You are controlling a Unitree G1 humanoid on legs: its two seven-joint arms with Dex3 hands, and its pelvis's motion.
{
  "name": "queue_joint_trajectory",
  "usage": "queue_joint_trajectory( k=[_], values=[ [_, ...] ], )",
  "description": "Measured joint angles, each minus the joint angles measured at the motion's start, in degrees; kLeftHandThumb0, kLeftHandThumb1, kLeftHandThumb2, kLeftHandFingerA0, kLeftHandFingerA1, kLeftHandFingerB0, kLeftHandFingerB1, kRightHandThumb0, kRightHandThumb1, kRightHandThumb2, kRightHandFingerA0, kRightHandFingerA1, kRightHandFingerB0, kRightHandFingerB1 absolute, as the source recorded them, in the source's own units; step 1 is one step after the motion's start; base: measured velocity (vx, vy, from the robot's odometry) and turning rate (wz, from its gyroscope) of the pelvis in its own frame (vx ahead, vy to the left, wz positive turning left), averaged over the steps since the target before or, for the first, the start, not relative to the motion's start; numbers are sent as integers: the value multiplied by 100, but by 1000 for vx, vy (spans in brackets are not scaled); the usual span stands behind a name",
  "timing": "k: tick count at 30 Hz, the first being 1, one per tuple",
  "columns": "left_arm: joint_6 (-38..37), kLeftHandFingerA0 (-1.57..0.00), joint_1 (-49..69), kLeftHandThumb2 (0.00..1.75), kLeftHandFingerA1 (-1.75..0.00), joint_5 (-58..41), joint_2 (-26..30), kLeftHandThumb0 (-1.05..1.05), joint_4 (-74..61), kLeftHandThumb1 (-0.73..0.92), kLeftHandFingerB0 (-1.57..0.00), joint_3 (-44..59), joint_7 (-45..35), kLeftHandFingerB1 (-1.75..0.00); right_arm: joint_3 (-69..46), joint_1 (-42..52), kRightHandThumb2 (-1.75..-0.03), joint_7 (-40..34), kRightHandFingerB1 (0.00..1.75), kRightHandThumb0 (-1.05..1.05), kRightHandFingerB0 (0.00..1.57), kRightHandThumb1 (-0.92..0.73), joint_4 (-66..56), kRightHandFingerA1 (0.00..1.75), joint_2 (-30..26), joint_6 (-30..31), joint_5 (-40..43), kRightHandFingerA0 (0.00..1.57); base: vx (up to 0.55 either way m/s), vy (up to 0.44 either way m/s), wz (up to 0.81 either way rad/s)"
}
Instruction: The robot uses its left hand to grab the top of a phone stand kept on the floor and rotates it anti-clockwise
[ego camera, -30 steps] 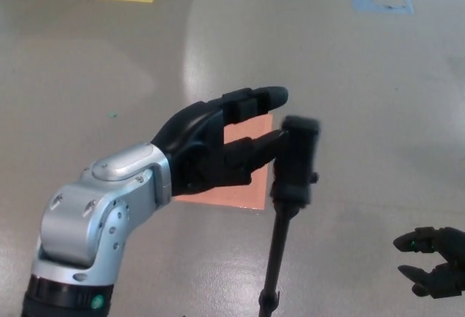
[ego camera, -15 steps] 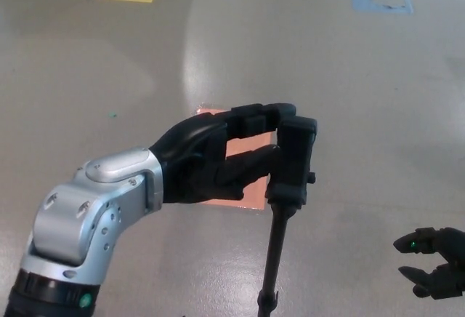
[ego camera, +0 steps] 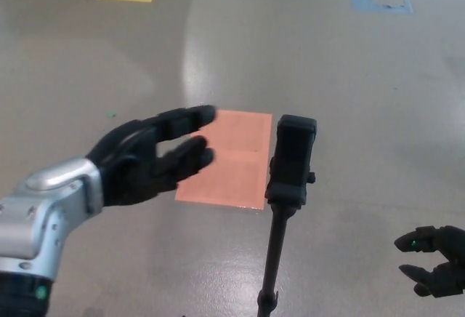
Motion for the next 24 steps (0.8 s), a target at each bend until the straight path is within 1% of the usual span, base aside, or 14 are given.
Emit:
queue_joint_trajectory(
  k=[4, 6, 7, 8, 9, 10, 11, 12, 13, 14, 15, 18, 19, 24],
  values=[
    [-299, 0, -5, 77, -1, 97, 220, -80, 705, 48, 0, 101, 16, -3, 3, 0, -63, 0, 29, -53, 20, -80, -1, 40, 3, -1, -23, 58, 0, 0, 0],
    [-400, 0, -6, 84, -3, 125, 251, -84, 886, 51, 0, 102, 30, 0, 2, 0, -65, 0, 29, -53, 19, -80, -2, 40, 6, -2, -24, 57, 0, 0, 0],
    [-496, 0, -5, 57, -9, 165, 280, -67, 1038, 54, 0, 93, 50, -5, 2, 0, -88, 0, 41, -60, 17, -67, -3, 53, 8, -2, -25, 51, 0, 0, 0],
    [-595, 0, -4, 57, -9, 216, 315, -67, 1174, 54, 0, 76, 73, -5, 2, 0, -88, 0, 41, -60, 17, -67, -3, 53, 10, -2, -25, 51, 0, 0, 0],
    [-645, 0, -5, 70, -10, 239, 328, -65, 1236, 42, 0, 70, 86, -8, 1, 0, -65, 0, 29, -53, 18, -80, -3, 41, 11, -2, -26, 57, 0, 0, 0],
    [-704, 0, -3, 70, -10, 271, 347, -65, 1304, 42, 0, 47, 105, -8, 1, 0, -65, 0, 29, -53, 18, -80, -3, 41, 13, -2, -27, 57, 0, 0, 0],
    [-810, -10, 10, 81, -23, 328, 378, -69, 1422, 43, 0, -4, 140, -14, 1, 0, -64, 0, 29, -51, 19, -81, -4, 41, 16, -2, -27, 55, 0, 0, 0],
    [-857, -10, 16, 81, -23, 348, 387, -69, 1477, 43, 0, -29, 159, -14, 1, 0, -64, 0, 29, -51, 19, -81, -4, 41, 17, -2, -27, 55, 0, 0, 0],
    [-914, -14, 23, 81, -41, 378, 400, -75, 1545, 47, -4, -70, 181, -26, 1, 0, -63, 0, 29, -53, 19, -80, -5, 40, 19, -2, -27, 57, 0, 0, 0],
    [-970, -14, 39, 81, -41, 417, 411, -75, 1609, 47, -4, -110, 210, -26, 2, 0, -63, 0, 29, -53, 19, -80, -5, 40, 20, -3, -27, 57, 0, 0, 0],
    [-1096, 0, 85, 91, -47, 511, 426, -36, 1772, 30, 0, -218, 291, -48, 1, 0, -63, 0, 29, -53, 20, -80, -5, 40, 23, -3, -27, 58, 0, 0, 0],
    [-1271, -2, 153, 98, -48, 651, 440, -36, 1979, 41, 0, -392, 434, -47, 1, 0, -64, 1, 29, -52, 20, -79, -6, 40, 27, -3, -27, 58, 0, 0, 0],
    [-1331, -20, 190, 82, -42, 711, 443, -71, 2051, 62, -14, -456, 497, -36, 2, 2, -65, 0, 29, -53, 19, -79, -6, 40, 28, -3, -27, 57, 0, 0, 0],
    [-1651, -23, 436, 88, -44, 1013, 482, -69, 2519, 63, -13, -838, 858, -38, 2, 21, -63, 0, 29, -53, 21, -79, -6, 40, 33, -4, -28, 58, 0, 0, 0]
  ],
)
